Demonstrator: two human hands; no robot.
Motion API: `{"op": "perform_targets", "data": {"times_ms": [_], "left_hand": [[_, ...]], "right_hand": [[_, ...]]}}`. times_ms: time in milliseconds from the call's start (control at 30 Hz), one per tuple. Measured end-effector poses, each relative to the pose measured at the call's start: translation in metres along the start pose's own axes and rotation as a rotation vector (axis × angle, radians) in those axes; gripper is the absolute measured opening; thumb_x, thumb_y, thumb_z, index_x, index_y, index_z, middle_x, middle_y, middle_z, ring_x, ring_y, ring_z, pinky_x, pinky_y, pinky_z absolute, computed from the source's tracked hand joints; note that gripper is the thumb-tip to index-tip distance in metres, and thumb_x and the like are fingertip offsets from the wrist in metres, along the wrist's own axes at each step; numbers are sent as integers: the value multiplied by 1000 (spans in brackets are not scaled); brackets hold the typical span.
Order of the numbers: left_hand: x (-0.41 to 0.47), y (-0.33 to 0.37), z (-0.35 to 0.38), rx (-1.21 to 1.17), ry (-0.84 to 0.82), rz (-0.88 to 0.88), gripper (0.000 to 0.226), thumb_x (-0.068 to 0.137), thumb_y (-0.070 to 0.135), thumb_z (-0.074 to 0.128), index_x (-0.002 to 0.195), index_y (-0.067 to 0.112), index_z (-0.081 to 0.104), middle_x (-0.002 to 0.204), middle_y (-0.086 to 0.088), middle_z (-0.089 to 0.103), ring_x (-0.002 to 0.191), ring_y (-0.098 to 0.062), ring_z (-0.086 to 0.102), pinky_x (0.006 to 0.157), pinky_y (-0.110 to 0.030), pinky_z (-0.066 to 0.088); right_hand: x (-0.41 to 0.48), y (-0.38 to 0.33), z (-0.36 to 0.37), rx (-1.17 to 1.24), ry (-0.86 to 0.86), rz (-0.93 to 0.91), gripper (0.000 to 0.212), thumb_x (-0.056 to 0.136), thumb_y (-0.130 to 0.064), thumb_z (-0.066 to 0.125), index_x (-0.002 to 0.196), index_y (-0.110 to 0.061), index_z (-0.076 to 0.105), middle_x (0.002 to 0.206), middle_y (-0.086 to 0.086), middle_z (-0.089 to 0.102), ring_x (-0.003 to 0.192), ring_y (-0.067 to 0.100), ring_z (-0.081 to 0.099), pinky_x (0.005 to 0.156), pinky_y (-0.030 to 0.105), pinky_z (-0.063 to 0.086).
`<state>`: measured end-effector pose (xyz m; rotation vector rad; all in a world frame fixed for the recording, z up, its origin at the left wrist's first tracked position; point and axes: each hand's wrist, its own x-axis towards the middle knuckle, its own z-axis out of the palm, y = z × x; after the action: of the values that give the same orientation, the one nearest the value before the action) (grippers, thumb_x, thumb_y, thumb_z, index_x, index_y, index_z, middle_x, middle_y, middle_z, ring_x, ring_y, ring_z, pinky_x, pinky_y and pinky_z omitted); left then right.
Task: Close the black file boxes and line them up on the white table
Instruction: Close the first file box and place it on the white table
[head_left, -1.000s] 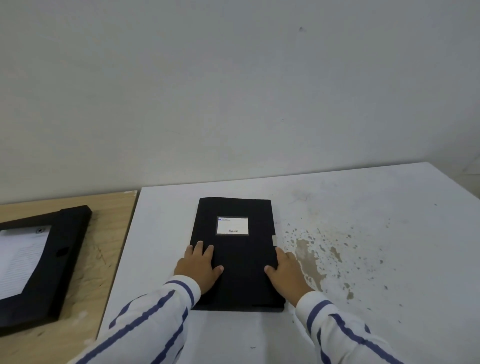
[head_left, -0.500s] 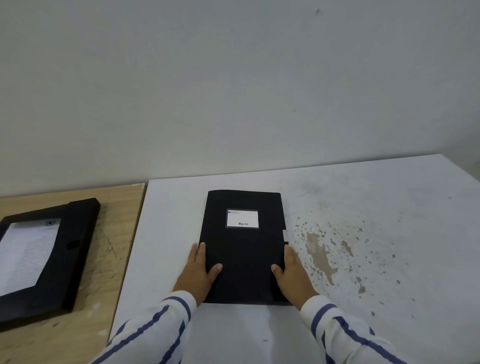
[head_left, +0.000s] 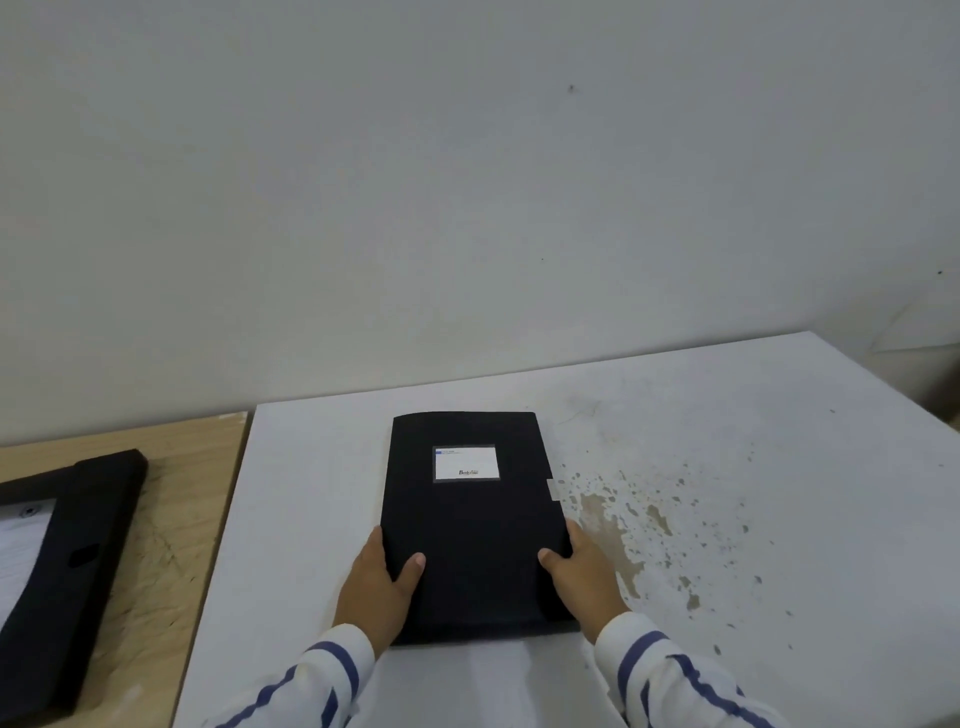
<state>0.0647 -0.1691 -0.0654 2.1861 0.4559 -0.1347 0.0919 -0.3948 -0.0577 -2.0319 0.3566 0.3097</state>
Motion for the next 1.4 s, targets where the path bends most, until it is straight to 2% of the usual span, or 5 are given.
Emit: {"op": "perform_targets", "data": {"times_ms": [333,600,767,1267,1400], "left_hand": [[40,107,106,-30,24,90,54,93,37,53,141,20,36,138,0,53,122,-25,55,101,-35,45],[59,212,254,-62,-10,8,60,92,40,51,144,18,32,142,-2,50,125,-26,52,105,-40,45],[71,268,321,-75,20,-20,64,93,40,51,148,17,26,147,-3,44,131,-27,47,108,-40,42],[97,302,362,-56,110,-114,63,95,40,47,148,19,21,149,-4,40,133,-28,45,108,-42,41],[100,305,361,-49,96,-123,63,95,39,48,148,19,21,150,-3,39,133,-27,45,107,-41,41]], "right_hand": [[86,24,-124,30,87,-23,34,92,-19,53,125,-23,52,117,0,63,100,23,57,96,38,48],[173,71,-279,-36,92,-14,30,90,-18,54,119,-23,56,108,-1,64,95,23,57,84,32,46],[222,92,-347,-90,78,-33,30,90,-19,54,120,-23,55,114,1,64,96,22,56,89,35,46],[291,97,-370,-116,20,-141,34,94,-20,50,128,-20,49,120,4,62,93,18,52,88,28,43],[294,97,-369,-156,24,-150,35,95,-21,50,130,-19,47,122,5,62,104,26,58,91,31,45]]}}
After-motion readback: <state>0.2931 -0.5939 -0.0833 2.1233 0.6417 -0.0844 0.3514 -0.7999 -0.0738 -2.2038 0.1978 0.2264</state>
